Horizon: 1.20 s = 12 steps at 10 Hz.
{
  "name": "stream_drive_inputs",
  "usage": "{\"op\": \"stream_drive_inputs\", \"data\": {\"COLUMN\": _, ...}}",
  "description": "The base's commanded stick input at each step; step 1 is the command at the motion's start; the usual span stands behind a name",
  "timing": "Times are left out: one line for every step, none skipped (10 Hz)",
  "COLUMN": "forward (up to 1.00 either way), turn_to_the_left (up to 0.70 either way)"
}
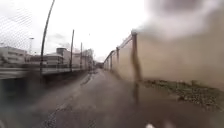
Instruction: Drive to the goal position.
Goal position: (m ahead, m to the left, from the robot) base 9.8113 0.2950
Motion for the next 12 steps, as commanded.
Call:
{"op": "stream_drive_inputs", "data": {"forward": 0.5, "turn_to_the_left": 0.02}}
{"op": "stream_drive_inputs", "data": {"forward": 0.5, "turn_to_the_left": 0.02}}
{"op": "stream_drive_inputs", "data": {"forward": 0.5, "turn_to_the_left": 0.3}}
{"op": "stream_drive_inputs", "data": {"forward": 0.5, "turn_to_the_left": 0.52}}
{"op": "stream_drive_inputs", "data": {"forward": 0.5, "turn_to_the_left": 0.52}}
{"op": "stream_drive_inputs", "data": {"forward": 0.5, "turn_to_the_left": 0.02}}
{"op": "stream_drive_inputs", "data": {"forward": 0.5, "turn_to_the_left": 0.02}}
{"op": "stream_drive_inputs", "data": {"forward": 0.5, "turn_to_the_left": 0.02}}
{"op": "stream_drive_inputs", "data": {"forward": 0.5, "turn_to_the_left": 0.02}}
{"op": "stream_drive_inputs", "data": {"forward": 0.5, "turn_to_the_left": 0.02}}
{"op": "stream_drive_inputs", "data": {"forward": 0.5, "turn_to_the_left": 0.02}}
{"op": "stream_drive_inputs", "data": {"forward": 0.5, "turn_to_the_left": 0.02}}
